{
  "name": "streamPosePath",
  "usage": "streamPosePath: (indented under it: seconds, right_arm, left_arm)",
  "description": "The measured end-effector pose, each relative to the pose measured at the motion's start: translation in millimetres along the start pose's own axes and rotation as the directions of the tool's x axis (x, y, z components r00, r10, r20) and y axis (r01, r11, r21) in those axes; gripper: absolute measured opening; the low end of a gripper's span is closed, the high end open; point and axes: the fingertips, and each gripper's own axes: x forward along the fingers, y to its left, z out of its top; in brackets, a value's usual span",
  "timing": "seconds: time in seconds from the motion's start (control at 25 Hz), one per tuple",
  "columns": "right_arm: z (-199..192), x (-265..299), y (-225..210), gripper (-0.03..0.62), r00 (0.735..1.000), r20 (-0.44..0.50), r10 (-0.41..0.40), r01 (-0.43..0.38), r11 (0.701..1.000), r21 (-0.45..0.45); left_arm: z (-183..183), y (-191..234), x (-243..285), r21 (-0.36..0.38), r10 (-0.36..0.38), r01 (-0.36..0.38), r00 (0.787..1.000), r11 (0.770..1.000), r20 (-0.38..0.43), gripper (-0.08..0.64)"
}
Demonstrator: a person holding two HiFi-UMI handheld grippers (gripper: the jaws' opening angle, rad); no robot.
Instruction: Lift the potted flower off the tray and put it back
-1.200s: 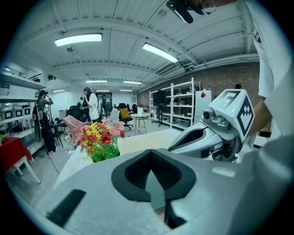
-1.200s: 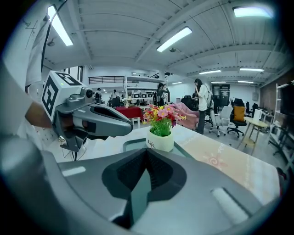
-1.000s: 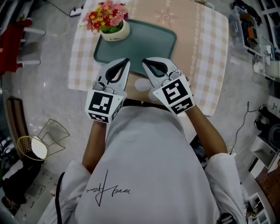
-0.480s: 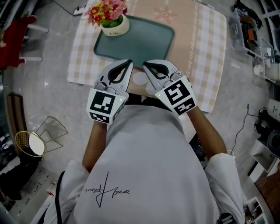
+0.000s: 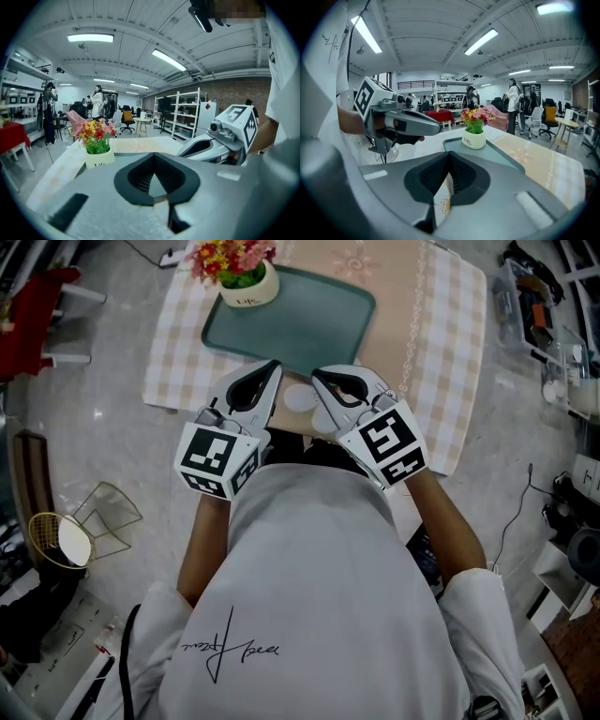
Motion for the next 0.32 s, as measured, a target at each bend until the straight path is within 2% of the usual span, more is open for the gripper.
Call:
streamPosePath:
  seconds: [0.32]
  right_arm:
    - [-2.9, -4.2, 5.7, 0.005, 1.0, 0.002, 0.009, -0.009, 1.0, 0.0]
  left_arm:
    - [-0.5, -0.7, -5.7, -0.081, 0.008, -0.006, 0.999, 0.997, 0.032, 0.0]
